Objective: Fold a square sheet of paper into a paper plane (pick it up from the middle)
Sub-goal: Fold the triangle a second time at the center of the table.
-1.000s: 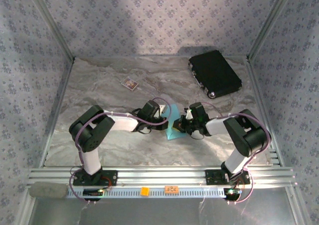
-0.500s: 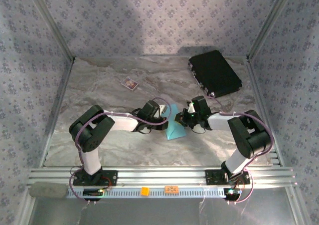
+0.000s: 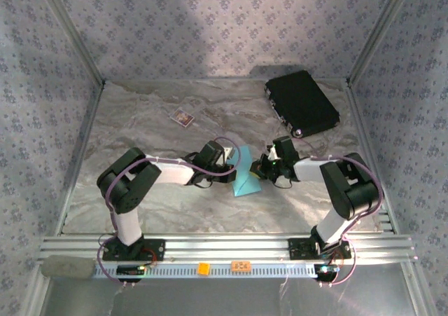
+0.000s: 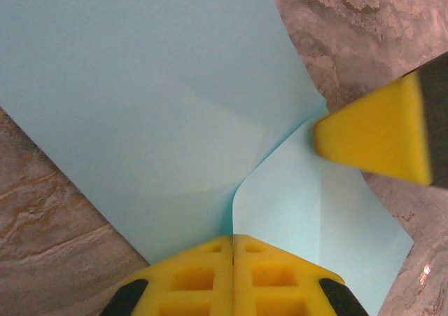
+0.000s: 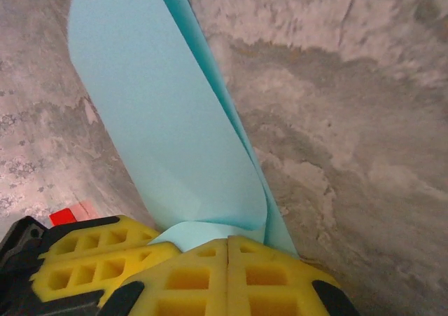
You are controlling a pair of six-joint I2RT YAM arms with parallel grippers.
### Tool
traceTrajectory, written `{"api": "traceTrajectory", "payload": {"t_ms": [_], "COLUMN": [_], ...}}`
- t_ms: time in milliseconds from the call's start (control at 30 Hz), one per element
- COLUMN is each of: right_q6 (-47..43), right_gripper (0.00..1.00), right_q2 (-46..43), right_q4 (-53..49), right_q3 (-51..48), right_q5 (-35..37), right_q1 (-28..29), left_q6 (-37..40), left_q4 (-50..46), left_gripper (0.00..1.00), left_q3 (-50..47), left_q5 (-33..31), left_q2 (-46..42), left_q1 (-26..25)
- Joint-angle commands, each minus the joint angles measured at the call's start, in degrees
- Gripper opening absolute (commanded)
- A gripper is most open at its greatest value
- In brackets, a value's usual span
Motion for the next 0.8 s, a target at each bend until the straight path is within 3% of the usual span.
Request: {"api": "traceTrajectory", "payload": {"t_ms": [0, 200, 533, 767], "right_q6": [-3.1, -2.6, -2.4, -1.0], "right_gripper": [0.00, 0.00, 0.00, 0.00], "right_q2": [-1.9, 1.6, 5.5, 3.7], "right_q4": [-5.1, -1.7, -0.3, 0.8], "right_q3": [3.5, 3.8, 0.8, 0.6], "right_q5": [0.0, -2.9, 0.5, 2.5], "right_q1": [-0.9, -0.8, -2.7, -4.6], "left_q6": [0.7, 0.7, 0.8, 0.8], "left_q4": [-3.1, -3.2, -3.3, -3.6], "left_gripper": [0.02, 0.02, 0.02, 0.01], "left_q3": [0.4, 0.4, 0.3, 0.4], "left_q5": [-0.4, -0.4, -0.5, -0.6], "left_q2": [0.9, 0.8, 0.9, 1.1], "left_q1": [0.4, 0.4, 0.4, 0.4]}}
